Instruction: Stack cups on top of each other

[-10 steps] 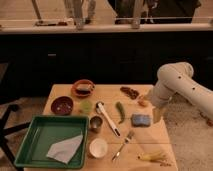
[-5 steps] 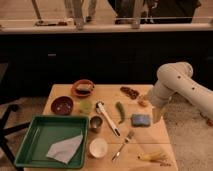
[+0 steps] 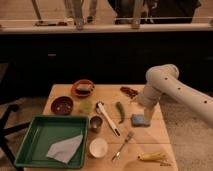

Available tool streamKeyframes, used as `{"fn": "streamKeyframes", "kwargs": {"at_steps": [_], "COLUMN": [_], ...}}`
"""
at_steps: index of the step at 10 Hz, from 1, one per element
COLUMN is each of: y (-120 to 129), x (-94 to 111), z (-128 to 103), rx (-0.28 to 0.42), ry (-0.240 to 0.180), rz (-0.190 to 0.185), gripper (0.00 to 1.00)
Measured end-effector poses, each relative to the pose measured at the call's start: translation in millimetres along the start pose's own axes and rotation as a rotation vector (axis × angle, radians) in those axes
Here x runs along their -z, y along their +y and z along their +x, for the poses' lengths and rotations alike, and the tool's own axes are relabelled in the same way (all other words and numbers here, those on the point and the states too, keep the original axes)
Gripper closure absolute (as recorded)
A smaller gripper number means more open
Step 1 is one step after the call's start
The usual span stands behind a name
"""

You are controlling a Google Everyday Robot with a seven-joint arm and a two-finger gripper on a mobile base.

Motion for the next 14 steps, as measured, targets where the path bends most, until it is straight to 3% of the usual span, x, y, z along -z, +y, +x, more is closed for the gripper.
{"fn": "streamKeyframes", "kwargs": {"at_steps": [2,6,8,14], "y": [-20.6,-47.6,-59.3,-58.8], "x": [-16.7,-31.2,-38.0,-37.9], "z": [-16.1,-45.7,-62.6,-63.2], "rx": [0.094,0.245,0.299,0.301], "ry": [-0.006,-0.023,-0.034,-0.038], "rz": [0.019,0.114,0.122,0.126], "gripper": [0.2,0.2,0.2,0.2]}}
